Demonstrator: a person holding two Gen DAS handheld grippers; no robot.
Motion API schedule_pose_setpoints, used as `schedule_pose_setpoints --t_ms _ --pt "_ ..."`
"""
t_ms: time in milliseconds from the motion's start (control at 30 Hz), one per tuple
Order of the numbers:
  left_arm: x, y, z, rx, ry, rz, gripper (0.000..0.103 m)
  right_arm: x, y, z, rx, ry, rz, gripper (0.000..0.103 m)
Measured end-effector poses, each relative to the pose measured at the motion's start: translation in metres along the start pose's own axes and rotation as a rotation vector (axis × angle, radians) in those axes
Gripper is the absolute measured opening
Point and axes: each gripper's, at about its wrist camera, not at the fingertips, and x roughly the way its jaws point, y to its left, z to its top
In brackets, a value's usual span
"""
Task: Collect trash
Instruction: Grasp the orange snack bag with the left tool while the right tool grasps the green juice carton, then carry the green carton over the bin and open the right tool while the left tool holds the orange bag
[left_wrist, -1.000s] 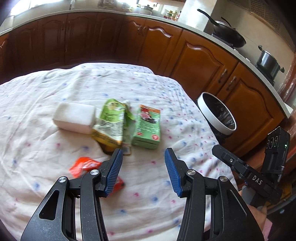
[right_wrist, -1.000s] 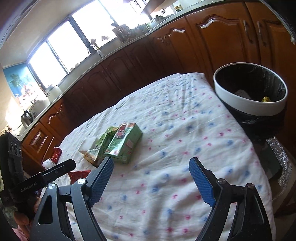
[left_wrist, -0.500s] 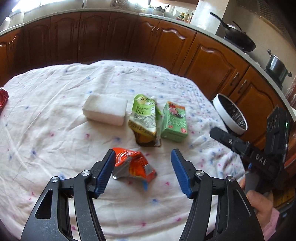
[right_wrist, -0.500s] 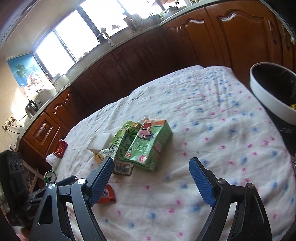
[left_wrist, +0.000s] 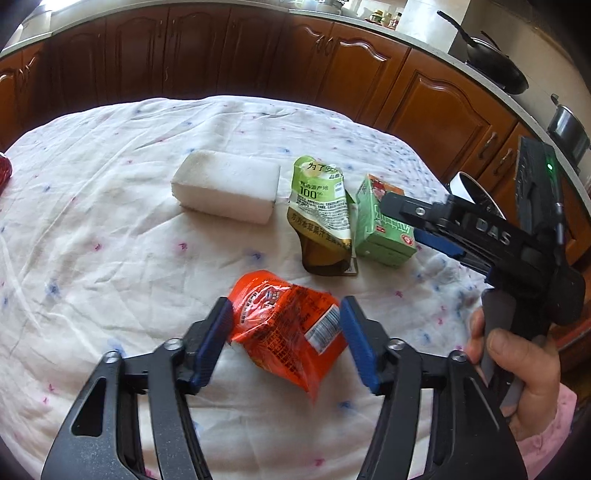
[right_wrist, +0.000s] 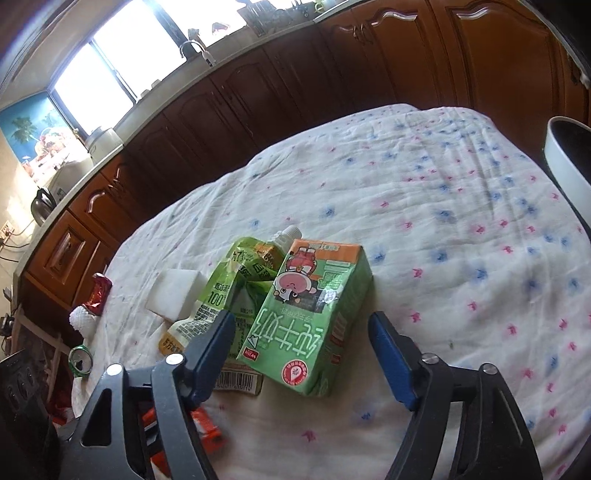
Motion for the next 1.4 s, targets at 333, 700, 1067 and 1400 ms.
schedule_pose_setpoints --t_ms 333,700,1067,1400 --pt "0.000 -0.014 -0.002 0.066 -0.003 -0.028 0.009 -0.028 -0.015 -0.004 -0.001 -0.056 0.016 0.051" --pt "-0.018 -0.027 0.006 0.086 -0.045 -0.069 0.008 -0.082 -0.044 -0.018 0.030 -0.131 0.023 0.051" --pt "-0.016 -0.083 0.014 0.174 -0.053 -0.142 0.007 -0.128 -0.087 -0.036 0.090 -0.191 -0.025 0.050" --pt "0.005 -0.131 0.032 0.232 -0.037 -0.178 0.007 -0.160 -0.121 -0.032 0.135 -0.266 -0.054 0.050"
